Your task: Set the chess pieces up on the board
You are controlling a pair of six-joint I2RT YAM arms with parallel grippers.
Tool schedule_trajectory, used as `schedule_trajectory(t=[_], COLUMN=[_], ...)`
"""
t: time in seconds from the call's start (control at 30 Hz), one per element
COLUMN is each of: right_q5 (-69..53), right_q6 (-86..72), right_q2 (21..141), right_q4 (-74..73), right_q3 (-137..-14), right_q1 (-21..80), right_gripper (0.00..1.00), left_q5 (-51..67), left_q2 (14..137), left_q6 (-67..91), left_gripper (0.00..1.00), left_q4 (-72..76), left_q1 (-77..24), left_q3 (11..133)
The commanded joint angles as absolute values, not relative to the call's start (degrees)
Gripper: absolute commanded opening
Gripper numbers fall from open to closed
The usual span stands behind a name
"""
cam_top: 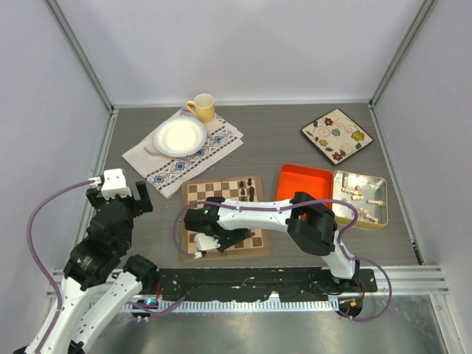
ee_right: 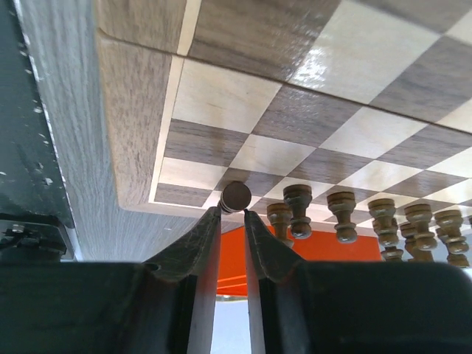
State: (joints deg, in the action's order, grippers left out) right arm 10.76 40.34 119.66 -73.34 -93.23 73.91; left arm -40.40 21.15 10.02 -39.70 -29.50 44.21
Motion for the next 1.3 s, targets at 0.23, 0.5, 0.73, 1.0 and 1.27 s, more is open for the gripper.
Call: schedule_trajectory(t=[0.23, 0.5, 0.73, 1.0, 1.27], right_q5=[-7.28, -25.11, -41.4, -36.48, -29.19], right_q6=[38.85, 43.4, 57.49, 47.9, 45.18], right_q2=[108.55, 90.11, 77.17, 75.85, 77.17], right_q4=[-75.76, -64.35, -52.69, -34.55, -23.65], right_q3=[-99.32, -81.76, -62.86, -51.42, -46.68], right_q1=[69.27, 58.82, 50.19, 50.27, 51.15], right_gripper=[0.25, 0.28, 0.35, 0.37, 0.37], left_q5=[-37.45, -30.15, -25.4, -23.64, -22.85], left_q2=[17.76, 16.52, 17.05, 18.46, 18.55], left_q6=[11.34, 18.19, 23.2, 24.17, 25.66], left_gripper=[0.92, 0.93, 0.93, 0.93, 0.93], left_q4=[-36.65, -37.27, -35.95, -36.91, -36.65], left_q1=[-29.27, -29.18, -29.27, -29.18, -29.27], left_q3=[44.65, 45.36, 44.21, 45.26, 43.77])
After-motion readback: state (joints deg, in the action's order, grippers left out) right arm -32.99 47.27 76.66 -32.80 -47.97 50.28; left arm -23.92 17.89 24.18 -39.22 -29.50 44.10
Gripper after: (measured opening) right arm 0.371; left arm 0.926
